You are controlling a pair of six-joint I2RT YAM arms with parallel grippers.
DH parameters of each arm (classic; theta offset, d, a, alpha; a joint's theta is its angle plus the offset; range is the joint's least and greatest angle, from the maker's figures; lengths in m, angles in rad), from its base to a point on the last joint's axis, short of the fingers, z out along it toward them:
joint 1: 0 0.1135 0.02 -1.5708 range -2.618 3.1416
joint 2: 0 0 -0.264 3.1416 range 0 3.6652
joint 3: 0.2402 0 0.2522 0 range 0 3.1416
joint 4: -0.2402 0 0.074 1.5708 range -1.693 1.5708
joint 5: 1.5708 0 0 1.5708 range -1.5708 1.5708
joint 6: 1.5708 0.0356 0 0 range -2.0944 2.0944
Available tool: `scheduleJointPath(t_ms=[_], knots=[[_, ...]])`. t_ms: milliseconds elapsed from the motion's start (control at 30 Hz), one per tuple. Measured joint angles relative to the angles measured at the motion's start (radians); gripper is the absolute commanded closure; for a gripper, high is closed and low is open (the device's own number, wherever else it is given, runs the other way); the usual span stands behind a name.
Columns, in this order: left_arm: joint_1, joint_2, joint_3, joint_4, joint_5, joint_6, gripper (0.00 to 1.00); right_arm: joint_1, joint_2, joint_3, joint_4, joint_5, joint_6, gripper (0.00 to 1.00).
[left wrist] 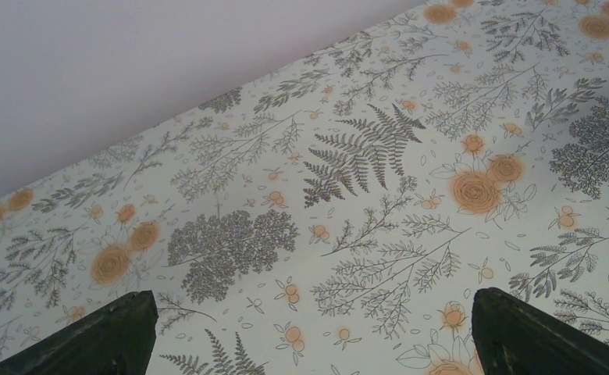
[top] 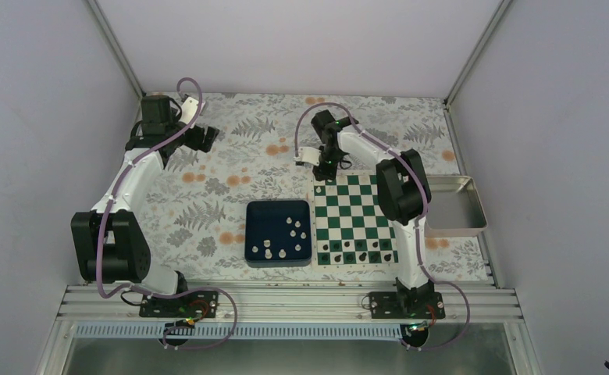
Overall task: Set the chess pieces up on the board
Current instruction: Place the chess piece on the chessboard.
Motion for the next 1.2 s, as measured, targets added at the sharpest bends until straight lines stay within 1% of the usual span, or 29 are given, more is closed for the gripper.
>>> scheduleJointPath(t_ms=[333,567,600,633,800,833,1033,1133,1200], knots=[[0.0,0.0,0.0,0.0,0.0,0.005,0.0,0.0,0.023,0.005,0.01,0.004,0.001,0.92],[0.0,0.0,0.0,0.0,0.0,0.007,0.0,0.0,0.024,0.007,0.015,0.016,0.006,0.87],[0.0,0.0,0.0,0.0,0.0,0.007,0.0,0.0,0.024,0.007,0.016,0.019,0.008,0.86],[0.0,0.0,0.0,0.0,0.0,0.007,0.0,0.0,0.024,0.007,0.016,0.021,0.01,0.82],[0.0,0.0,0.0,0.0,0.0,0.007,0.0,0.0,0.024,0.007,0.021,0.035,0.014,0.58],[0.0,0.0,0.0,0.0,0.0,0.007,0.0,0.0,0.023,0.007,0.024,0.037,0.016,0.55],[0.0,0.0,0.0,0.0,0.0,0.007,0.0,0.004,-0.003,0.016,0.043,0.068,0.035,0.54],[0.0,0.0,0.0,0.0,0.0,0.007,0.0,0.022,-0.057,0.044,0.04,0.09,0.041,0.54],[0.0,0.0,0.0,0.0,0.0,0.007,0.0,0.056,-0.11,0.064,0.038,0.101,0.042,0.53]])
